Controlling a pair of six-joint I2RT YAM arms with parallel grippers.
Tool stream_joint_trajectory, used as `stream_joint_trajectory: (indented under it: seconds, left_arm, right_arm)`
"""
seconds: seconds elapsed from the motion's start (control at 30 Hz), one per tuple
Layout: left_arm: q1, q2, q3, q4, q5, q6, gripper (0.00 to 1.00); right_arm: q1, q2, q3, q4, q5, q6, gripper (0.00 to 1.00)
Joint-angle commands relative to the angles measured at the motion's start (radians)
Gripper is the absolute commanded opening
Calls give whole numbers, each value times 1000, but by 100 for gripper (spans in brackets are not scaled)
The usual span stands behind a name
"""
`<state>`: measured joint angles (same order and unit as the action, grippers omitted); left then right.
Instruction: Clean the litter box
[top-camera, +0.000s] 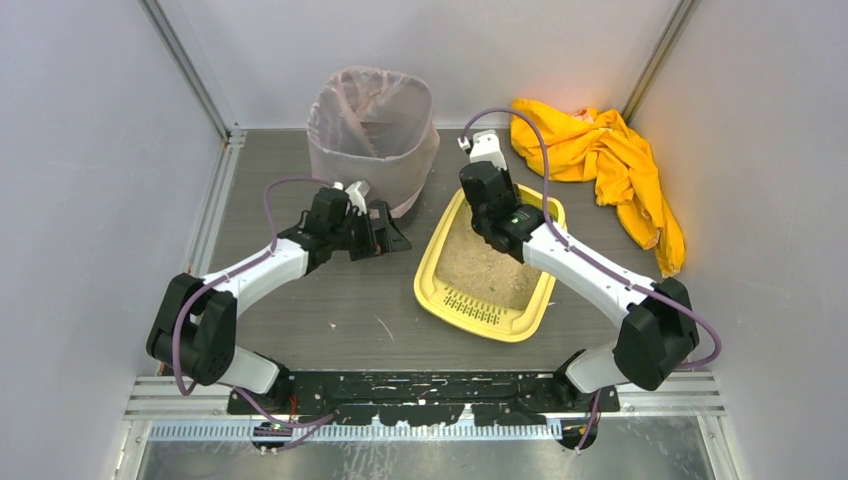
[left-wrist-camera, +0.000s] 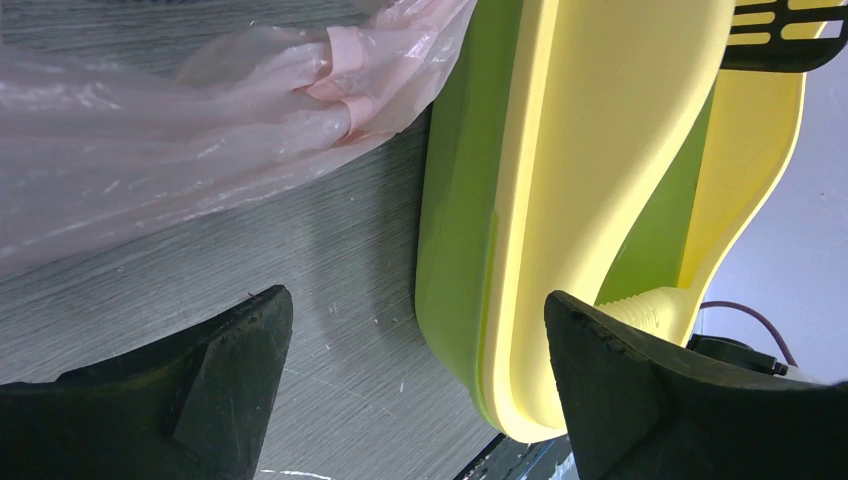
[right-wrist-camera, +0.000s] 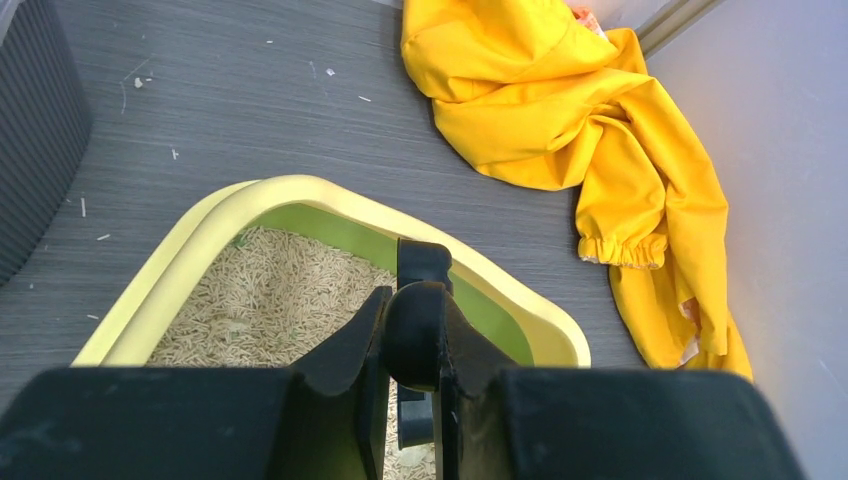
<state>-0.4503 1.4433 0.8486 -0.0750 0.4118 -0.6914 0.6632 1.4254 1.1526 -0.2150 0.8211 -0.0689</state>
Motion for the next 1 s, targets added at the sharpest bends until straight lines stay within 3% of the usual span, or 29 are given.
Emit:
stream_joint_trajectory:
  seconds: [0.0,0.5,0.97]
  left_arm:
    - [-2,-1,35,46,20,9,95]
    - [-2,-15,27,48,7,6,96]
    - [-2,-28,27,43,8,7,96]
  right_arm:
    - [-8,2,18,65,63,-21,1]
    - [-62,66,-26,61,-8,43,1]
    - [-70,74,-80,89,-213,204,1]
